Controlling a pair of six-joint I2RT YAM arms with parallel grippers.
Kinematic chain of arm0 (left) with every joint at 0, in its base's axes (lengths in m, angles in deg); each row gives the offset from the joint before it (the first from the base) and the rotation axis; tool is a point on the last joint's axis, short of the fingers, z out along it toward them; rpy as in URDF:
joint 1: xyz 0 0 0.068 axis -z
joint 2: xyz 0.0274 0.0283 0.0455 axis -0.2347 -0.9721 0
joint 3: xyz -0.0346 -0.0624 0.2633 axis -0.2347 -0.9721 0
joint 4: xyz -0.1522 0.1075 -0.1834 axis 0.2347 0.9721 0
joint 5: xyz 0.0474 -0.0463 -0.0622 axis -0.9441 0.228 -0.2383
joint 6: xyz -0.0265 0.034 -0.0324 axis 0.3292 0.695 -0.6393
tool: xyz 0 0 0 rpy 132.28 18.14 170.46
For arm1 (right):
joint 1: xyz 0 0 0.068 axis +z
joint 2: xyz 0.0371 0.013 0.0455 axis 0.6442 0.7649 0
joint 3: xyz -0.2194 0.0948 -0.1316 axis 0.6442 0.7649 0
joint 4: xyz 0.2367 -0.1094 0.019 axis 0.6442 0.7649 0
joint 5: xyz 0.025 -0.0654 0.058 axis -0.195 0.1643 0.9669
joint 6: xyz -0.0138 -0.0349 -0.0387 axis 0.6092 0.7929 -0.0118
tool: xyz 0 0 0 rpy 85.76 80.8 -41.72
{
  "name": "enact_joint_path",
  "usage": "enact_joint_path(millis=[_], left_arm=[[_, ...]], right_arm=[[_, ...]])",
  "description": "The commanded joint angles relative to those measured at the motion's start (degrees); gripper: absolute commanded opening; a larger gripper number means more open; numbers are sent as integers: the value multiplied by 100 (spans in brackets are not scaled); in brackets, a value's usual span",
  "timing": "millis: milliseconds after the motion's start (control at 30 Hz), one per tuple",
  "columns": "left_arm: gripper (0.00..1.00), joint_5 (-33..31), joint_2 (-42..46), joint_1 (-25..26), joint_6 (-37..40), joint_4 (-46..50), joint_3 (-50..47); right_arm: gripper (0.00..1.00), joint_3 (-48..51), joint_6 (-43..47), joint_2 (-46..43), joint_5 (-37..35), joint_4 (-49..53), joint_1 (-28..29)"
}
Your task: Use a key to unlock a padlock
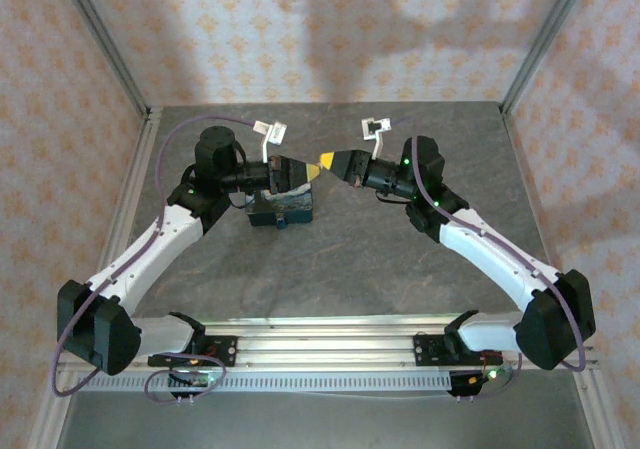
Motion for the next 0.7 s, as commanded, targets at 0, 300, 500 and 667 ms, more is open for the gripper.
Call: enact_joint_path(millis=[0,300,500,667], left_arm=[[17,131,125,-52,-19,-159,132],[22,96,125,-52,-118,-288,92],[25,69,140,-51,-136,-296,92],[14,69,147,-52,-136,-296,79]], right_arm=[[0,-114,24,44,61,-237,75],[0,-122,18,35,103,-237,120],[0,-113,24,37,114,-237,137],[0,-104,28,22,81,-237,137]])
